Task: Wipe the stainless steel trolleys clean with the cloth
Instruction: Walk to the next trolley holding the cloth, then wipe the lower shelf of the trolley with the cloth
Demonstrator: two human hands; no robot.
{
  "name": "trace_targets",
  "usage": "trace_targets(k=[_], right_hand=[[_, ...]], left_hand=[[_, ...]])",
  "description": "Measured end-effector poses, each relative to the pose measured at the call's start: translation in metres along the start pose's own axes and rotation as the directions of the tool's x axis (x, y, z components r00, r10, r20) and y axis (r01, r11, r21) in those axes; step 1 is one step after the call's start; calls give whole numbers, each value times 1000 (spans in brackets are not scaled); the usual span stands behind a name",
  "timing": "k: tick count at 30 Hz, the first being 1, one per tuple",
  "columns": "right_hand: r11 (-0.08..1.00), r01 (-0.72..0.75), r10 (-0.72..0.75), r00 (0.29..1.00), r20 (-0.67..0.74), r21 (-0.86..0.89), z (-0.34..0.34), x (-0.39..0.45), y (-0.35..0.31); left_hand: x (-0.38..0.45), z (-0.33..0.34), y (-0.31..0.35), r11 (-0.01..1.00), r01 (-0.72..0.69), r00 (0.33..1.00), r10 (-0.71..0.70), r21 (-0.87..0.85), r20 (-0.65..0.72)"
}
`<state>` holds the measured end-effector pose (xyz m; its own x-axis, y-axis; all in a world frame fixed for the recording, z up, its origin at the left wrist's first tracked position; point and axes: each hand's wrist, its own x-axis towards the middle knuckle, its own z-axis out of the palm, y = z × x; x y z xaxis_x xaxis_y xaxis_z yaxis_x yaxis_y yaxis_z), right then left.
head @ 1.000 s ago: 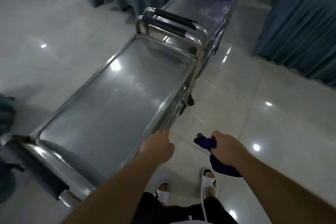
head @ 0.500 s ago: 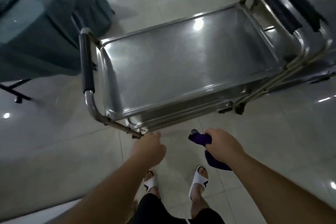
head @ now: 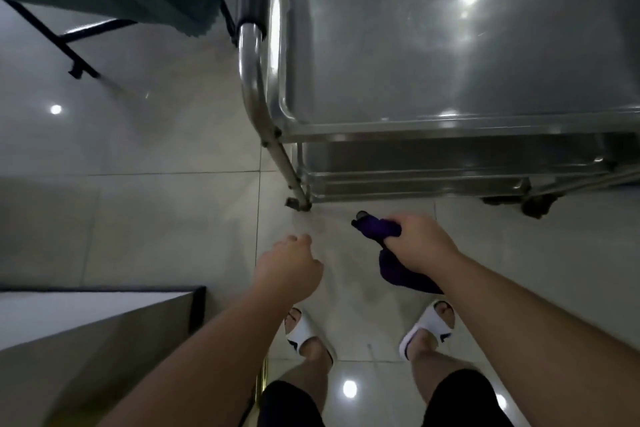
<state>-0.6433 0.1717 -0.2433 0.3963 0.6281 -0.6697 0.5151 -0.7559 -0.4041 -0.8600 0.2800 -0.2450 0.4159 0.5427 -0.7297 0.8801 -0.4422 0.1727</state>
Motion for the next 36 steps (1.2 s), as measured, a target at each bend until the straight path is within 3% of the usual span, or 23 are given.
trace_targets(k=[7,21,27,31,36], right_hand=[[992,96,-88,992,92,-83,57,115,28],[929,217,-232,973,-15,-299,163,322,90],[948,268,-297,937,-182,-171,204,399,97],[914,403,-400,872,-282,-50,212,426,100],[854,518,-458,792,-402,47,218,447,98]], left_hand=[[92,65,-9,999,31,999,-29,41,-39],[303,159,-35,976,-53,960,107,209,-258],[377,186,-56,961,-82,935,165,262,-312],[408,207,-64,952,-113,921,208,285,-329],[423,223,-85,970,-98,944,161,221,-289]])
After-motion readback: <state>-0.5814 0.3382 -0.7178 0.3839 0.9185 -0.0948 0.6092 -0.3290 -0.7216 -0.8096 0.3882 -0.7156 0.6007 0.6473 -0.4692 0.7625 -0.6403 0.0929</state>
